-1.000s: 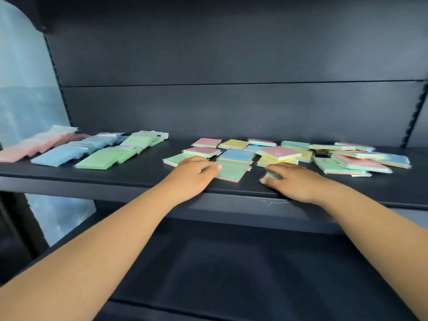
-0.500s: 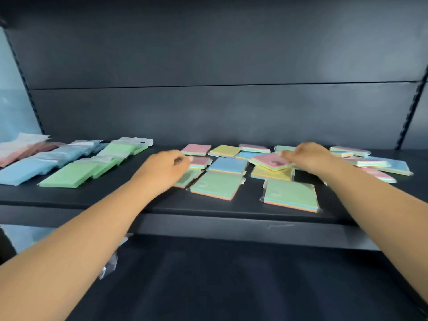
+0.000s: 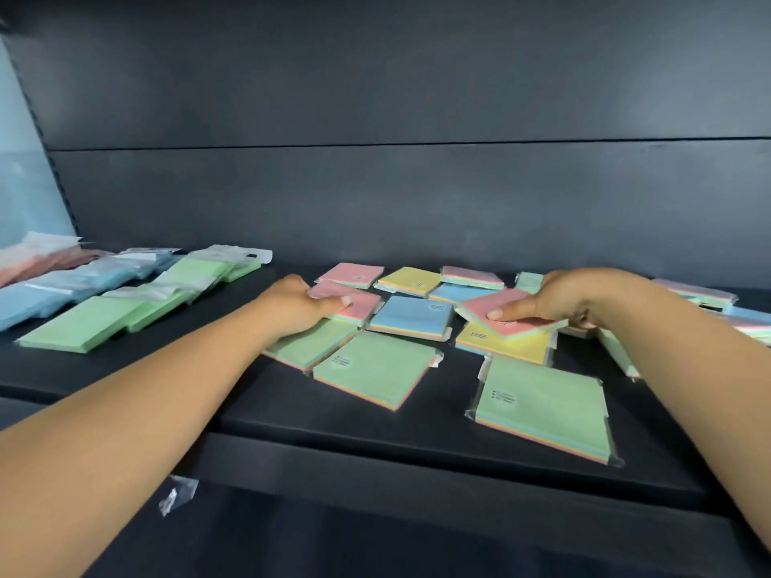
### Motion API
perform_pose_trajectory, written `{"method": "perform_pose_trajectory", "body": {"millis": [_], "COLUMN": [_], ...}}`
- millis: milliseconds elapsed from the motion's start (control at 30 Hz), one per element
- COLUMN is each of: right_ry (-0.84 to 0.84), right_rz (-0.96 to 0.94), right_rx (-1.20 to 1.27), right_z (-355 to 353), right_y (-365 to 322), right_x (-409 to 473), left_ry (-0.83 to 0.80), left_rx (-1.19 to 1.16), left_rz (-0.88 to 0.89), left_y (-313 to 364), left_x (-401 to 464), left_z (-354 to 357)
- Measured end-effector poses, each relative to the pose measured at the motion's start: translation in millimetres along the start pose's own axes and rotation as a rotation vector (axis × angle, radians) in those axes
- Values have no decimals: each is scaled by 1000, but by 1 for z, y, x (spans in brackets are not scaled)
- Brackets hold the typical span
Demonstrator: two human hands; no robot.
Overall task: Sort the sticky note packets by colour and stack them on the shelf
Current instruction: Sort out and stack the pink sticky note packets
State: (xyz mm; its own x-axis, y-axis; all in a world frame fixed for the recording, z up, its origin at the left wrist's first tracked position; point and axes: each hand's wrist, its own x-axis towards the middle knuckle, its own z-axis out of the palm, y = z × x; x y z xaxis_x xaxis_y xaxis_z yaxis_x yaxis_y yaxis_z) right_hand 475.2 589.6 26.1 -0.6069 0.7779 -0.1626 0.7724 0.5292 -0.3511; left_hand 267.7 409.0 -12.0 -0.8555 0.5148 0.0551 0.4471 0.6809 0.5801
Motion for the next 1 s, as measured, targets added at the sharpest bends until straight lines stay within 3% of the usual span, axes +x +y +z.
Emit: {"method": "perform_pose_trajectory", "body": {"millis": [133,233,300,433,600,800,1000], "right_ry": [1,28,57,94,26,-5,115], "right_rz": [-6,-35,-82,-161,-201,9,137], "right_rx": [268,490,658,967,1158,1435,1501], "right_z": [0,1,3,2,19,73,123], "right_y": [-4,-14,-27,-69,-157,-257,-306], "right_x": [0,0,-4,-16,-13,25,70], "left_ry": [70,7,-12,21,-49,-135,-128], "left_rx": [-348,-828,-964,-968,-943,-988,-953], "left_rz": [31,-9,-30,26,14,-62,-71], "left_y": [-4,-9,-18,-41,-84,-135,-158], "left_x": [0,-4,-4,2,16,45,80], "left_z": [-7,-21,-34,-75,-127,-154,-160]}}
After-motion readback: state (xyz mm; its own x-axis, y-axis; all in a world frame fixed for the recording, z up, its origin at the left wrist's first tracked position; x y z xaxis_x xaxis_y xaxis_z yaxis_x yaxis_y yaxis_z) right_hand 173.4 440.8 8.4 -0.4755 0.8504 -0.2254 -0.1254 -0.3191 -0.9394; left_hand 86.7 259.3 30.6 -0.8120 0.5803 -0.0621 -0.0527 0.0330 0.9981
